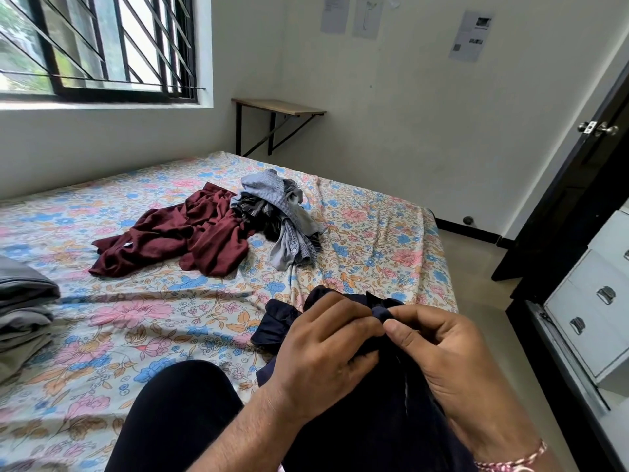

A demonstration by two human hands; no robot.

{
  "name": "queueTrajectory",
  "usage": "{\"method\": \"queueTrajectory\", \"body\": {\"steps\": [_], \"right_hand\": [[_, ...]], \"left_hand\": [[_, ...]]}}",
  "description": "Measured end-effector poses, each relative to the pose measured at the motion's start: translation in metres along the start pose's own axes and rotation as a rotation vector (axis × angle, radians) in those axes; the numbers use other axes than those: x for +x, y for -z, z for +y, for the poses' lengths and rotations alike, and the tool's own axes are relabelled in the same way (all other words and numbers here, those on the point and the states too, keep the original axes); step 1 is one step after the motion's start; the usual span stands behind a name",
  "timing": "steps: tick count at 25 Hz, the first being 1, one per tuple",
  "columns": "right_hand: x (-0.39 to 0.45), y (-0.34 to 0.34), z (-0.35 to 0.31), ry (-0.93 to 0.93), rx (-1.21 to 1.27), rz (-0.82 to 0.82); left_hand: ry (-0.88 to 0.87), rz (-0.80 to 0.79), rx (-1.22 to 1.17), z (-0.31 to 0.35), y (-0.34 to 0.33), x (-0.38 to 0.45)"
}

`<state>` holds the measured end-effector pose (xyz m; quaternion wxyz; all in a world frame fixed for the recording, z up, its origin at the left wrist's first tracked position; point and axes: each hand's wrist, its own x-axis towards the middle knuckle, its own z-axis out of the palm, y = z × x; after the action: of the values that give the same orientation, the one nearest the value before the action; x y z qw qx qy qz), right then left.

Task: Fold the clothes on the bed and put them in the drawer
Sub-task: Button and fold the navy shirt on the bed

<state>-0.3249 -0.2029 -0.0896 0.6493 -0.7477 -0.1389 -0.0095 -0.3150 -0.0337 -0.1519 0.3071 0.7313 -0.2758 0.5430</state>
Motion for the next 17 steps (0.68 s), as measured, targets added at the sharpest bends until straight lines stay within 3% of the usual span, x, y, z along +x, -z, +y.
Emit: {"method": "queueTrajectory", "body": {"steps": [6, 12, 17], "right_hand": [[0.0014, 0.0046, 0.0029, -0.006, 0.047, 0.021], [-0.0023, 0.0036, 0.0, -0.099, 0.21, 0.019], [-0.0032, 0.005, -0.0029, -0.086, 0.166, 0.038]], "left_hand": [[0.156, 0.01, -0.083, -0.0011, -0.0028, -0.0059], [0.138, 0.042, -0.077, -0.0034, -0.002, -0.0074], [0.101, 0.044, -0.082, -0.0032, -0.0011, -0.0067]]}}
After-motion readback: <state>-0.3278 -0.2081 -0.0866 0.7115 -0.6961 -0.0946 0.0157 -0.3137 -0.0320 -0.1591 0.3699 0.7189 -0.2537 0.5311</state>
